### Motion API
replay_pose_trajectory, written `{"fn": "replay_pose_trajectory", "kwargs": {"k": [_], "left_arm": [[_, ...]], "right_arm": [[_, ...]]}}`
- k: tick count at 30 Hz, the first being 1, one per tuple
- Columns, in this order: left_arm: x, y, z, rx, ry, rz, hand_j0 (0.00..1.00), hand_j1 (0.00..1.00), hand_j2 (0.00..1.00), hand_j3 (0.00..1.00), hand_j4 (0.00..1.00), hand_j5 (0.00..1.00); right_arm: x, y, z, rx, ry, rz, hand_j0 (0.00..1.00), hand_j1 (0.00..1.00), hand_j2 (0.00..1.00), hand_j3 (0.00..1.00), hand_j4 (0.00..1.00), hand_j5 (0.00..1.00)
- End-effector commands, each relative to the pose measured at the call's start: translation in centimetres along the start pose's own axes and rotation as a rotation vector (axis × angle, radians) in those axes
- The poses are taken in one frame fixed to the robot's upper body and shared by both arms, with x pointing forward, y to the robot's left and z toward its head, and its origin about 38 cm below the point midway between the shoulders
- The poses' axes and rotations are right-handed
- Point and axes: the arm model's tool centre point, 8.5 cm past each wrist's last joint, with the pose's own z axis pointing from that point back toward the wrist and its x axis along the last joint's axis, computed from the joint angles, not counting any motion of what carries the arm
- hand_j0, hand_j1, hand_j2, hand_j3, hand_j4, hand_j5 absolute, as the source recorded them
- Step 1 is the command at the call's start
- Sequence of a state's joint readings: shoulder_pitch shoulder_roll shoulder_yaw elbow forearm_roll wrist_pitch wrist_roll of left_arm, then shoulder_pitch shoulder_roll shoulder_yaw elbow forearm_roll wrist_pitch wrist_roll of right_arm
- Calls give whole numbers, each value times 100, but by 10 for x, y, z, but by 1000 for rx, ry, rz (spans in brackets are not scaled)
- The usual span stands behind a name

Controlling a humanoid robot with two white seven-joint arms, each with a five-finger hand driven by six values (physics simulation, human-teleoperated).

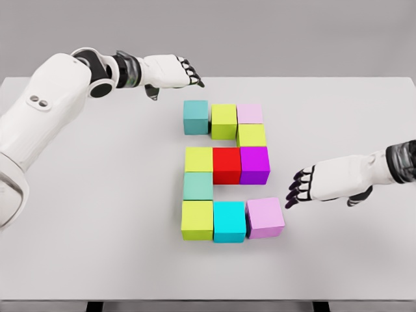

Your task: Assemble the squares on the desktop into the number 2

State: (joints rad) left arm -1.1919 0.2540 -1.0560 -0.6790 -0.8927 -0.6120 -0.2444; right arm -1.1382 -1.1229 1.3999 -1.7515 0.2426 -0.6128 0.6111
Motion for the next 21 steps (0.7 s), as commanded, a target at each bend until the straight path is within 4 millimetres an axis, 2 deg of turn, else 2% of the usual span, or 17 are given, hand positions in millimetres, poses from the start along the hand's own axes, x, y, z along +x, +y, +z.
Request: {"fn": "replay_pose_trajectory", "kwargs": {"k": [1,4,7,21], "left_arm": [[1,-2,-4,-8,2,11,100,100,100,100,100,100],[3,-4,-8,-17,2,21,100,100,100,100,100,100],[6,-1,-11,-14,-6,18,100,100,100,100,100,100],[16,-6,-20,-52,-23,6,100,100,100,100,100,100]], "right_arm": [[-5,-4,-5,-9,0,-5,100,100,100,100,100,100],[-15,-3,-9,-8,14,-23,100,100,100,100,100,100],[-16,-4,-8,-10,17,-23,100,100,100,100,100,100],[-9,-10,-12,-18,-5,-3,100,100,100,100,100,100]]}}
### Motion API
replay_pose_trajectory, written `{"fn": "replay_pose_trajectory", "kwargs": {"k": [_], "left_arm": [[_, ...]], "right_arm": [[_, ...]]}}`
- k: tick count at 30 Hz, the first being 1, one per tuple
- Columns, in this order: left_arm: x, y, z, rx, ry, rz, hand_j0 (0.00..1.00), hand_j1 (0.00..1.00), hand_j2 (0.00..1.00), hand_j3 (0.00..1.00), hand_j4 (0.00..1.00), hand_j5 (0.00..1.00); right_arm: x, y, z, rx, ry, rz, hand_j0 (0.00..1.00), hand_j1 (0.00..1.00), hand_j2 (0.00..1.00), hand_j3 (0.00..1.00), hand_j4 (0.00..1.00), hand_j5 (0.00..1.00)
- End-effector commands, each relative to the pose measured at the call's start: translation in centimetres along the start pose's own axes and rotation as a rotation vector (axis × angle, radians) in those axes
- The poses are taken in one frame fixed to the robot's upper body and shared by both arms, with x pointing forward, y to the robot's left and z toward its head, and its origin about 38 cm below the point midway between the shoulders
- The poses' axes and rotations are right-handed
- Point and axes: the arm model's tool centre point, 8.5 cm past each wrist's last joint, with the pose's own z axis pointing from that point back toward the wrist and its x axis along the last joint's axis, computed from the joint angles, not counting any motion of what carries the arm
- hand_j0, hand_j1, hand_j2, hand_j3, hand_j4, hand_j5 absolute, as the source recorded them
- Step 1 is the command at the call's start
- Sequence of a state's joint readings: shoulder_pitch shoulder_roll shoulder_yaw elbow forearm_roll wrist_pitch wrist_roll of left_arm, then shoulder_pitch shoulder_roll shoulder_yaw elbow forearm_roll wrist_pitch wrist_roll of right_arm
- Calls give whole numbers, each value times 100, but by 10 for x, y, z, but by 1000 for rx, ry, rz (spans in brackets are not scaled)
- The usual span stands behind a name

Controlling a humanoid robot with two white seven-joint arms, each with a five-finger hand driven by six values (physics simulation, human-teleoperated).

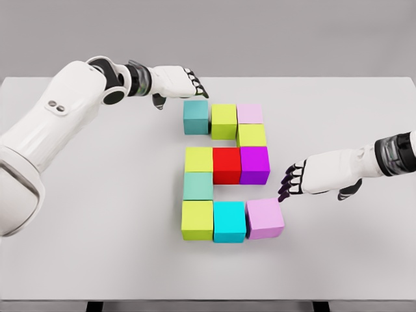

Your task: Assemble the squares on the desktop into the number 2

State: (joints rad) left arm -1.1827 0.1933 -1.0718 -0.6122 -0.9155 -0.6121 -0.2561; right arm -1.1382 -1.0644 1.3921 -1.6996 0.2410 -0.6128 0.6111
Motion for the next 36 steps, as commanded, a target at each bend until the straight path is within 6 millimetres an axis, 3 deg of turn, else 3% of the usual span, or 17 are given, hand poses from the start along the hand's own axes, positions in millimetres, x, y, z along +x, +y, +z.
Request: {"fn": "replay_pose_trajectory", "kwargs": {"k": [1,17,20,29,36], "left_arm": [[1,1,-1,-3,-1,-3,100,100,100,100,100,100],[2,-6,-1,-13,-3,1,100,100,100,100,100,100],[4,-7,-2,-21,-7,-8,100,100,100,100,100,100],[-1,-12,3,-26,2,-6,100,100,100,100,100,100],[-5,-14,9,-24,7,-9,100,100,100,100,100,100]], "right_arm": [[0,-1,0,-4,-1,-3,100,100,100,100,100,100],[4,-1,3,-5,-3,6,100,100,100,100,100,100],[0,6,8,5,17,-12,100,100,100,100,100,100],[15,31,21,24,3,-76,100,100,100,100,100,100],[16,28,22,-105,4,-99,100,100,100,100,100,100]]}}
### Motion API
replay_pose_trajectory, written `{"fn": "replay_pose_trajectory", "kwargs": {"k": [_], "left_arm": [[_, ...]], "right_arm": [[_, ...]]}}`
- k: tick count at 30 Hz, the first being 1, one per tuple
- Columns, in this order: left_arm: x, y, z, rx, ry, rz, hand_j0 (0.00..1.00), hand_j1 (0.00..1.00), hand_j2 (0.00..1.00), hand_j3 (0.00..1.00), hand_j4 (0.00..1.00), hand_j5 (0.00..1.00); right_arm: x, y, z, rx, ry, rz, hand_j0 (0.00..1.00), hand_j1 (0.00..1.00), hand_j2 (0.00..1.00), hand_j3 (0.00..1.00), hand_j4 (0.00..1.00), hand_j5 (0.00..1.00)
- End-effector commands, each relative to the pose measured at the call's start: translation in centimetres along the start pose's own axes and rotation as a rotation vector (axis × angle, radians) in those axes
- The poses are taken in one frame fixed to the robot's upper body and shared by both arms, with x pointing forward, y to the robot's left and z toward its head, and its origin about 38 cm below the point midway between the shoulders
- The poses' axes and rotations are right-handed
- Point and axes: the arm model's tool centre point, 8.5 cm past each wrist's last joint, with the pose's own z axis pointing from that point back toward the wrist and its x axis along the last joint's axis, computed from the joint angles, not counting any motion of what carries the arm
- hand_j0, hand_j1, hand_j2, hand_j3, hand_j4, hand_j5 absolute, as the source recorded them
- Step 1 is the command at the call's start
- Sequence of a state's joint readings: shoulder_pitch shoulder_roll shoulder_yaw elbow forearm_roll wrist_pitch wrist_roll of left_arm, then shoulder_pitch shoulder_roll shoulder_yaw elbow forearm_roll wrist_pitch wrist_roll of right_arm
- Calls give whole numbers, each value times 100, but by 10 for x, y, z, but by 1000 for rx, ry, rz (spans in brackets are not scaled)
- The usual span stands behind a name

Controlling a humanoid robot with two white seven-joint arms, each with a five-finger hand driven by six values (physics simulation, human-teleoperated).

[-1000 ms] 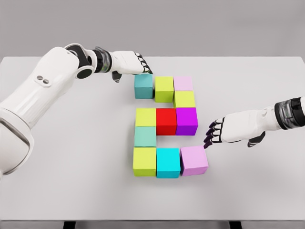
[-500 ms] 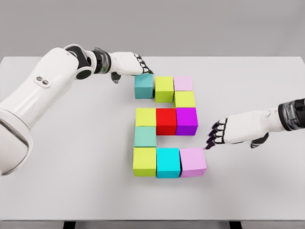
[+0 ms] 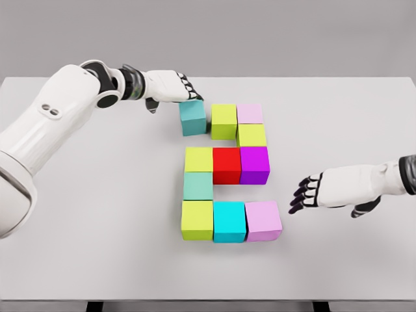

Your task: Assemble the squares on the desktop into the number 2

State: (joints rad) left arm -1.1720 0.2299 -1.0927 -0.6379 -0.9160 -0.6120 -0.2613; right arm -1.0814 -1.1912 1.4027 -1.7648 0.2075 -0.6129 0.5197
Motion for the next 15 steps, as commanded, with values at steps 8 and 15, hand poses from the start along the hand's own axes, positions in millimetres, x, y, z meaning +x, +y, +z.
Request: {"fn": "replay_pose_trajectory", "kwargs": {"k": [8,15], "left_arm": [[5,3,-1,4,-16,-22,100,100,100,100,100,100],[5,3,0,6,-16,-25,100,100,100,100,100,100]], "right_arm": [[2,1,-2,-53,-7,-19,100,100,100,100,100,100],[5,10,-6,-42,-20,-39,100,100,100,100,100,100]]}}
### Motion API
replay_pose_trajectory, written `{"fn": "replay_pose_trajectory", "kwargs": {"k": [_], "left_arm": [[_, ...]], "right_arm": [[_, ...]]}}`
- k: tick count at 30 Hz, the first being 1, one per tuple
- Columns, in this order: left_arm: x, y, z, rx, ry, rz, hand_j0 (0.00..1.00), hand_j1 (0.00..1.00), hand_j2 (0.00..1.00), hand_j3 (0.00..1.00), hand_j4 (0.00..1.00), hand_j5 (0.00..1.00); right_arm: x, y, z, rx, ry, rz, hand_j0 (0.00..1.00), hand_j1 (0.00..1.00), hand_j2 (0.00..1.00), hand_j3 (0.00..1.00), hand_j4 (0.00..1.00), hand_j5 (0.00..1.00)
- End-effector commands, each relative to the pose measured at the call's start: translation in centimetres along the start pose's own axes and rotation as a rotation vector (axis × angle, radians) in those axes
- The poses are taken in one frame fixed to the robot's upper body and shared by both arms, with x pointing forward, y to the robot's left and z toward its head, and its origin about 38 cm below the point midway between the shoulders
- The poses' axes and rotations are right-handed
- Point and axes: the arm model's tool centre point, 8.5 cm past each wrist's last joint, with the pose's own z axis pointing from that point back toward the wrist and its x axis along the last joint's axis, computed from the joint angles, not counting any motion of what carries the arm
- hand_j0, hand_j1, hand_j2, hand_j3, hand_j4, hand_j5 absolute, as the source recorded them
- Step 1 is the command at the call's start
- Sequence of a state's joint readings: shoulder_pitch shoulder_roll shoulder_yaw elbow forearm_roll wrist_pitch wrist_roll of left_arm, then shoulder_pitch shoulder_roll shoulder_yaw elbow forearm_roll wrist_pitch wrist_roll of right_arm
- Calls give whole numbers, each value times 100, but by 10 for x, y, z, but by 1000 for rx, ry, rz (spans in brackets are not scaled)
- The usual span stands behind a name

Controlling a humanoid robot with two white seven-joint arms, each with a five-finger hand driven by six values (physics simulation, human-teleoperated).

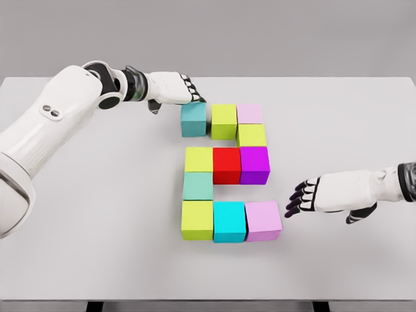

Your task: Assemble the squares on the desktop into the number 2

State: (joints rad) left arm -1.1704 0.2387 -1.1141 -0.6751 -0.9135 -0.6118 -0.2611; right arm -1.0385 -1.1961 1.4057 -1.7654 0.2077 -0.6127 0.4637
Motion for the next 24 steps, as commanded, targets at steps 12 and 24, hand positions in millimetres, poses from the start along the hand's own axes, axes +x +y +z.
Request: {"fn": "replay_pose_trajectory", "kwargs": {"k": [12,24], "left_arm": [[-1,2,2,10,1,1,100,100,100,100,100,100],[-3,0,6,12,3,-2,100,100,100,100,100,100]], "right_arm": [[3,7,-5,3,-16,-21,100,100,100,100,100,100],[5,8,-12,4,-34,-24,100,100,100,100,100,100]]}}
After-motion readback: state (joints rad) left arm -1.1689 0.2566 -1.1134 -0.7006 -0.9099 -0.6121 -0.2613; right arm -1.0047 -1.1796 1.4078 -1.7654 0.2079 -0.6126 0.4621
